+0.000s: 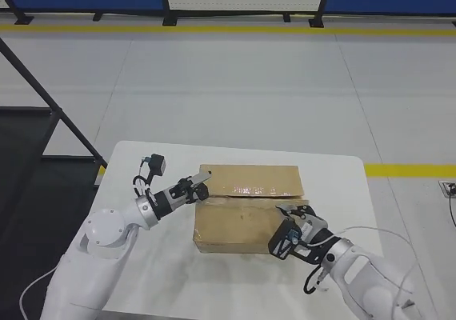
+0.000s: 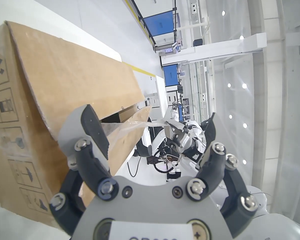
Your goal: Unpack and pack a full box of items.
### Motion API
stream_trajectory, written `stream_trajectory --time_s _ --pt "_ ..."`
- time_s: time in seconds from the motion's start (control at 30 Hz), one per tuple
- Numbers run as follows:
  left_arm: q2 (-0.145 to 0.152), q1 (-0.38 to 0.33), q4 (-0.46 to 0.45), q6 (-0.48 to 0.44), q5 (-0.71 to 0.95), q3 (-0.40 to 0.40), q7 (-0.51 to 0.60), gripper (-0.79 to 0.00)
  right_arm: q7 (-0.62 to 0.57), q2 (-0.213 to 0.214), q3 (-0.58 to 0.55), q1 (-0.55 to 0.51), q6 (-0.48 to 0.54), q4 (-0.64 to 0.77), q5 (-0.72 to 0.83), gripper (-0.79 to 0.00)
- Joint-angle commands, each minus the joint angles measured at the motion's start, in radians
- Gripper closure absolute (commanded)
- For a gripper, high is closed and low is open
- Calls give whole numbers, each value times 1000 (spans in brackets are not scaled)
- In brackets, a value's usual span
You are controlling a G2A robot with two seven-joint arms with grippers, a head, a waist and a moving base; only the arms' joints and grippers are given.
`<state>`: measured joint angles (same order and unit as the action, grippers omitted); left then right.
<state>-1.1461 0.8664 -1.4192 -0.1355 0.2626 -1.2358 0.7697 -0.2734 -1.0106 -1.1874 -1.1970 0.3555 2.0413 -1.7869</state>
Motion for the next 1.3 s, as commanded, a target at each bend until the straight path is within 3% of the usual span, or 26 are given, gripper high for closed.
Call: stream_trajectory --time_s 0.0,0.4,0.87,1.07,1.27 --pt "-1 -1 10 -7 -3 5 1 -785 -14 -2 3 7 -5 10 -31 0" --pt "0 11 22 -21 3 -3 0 -785 -156 -22 95 83 11 97 -287 0" --pt "6 24 32 -21 20 -34 7 -785 -162 -54 206 169 -3 132 -514 0" --pt "15 55 8 -48 55 -90 4 -785 -175 -72 240 200 2 136 -561 0" --pt "34 125 -33 -88 77 -206 -17 -785 -176 -90 259 229 18 139 -565 0"
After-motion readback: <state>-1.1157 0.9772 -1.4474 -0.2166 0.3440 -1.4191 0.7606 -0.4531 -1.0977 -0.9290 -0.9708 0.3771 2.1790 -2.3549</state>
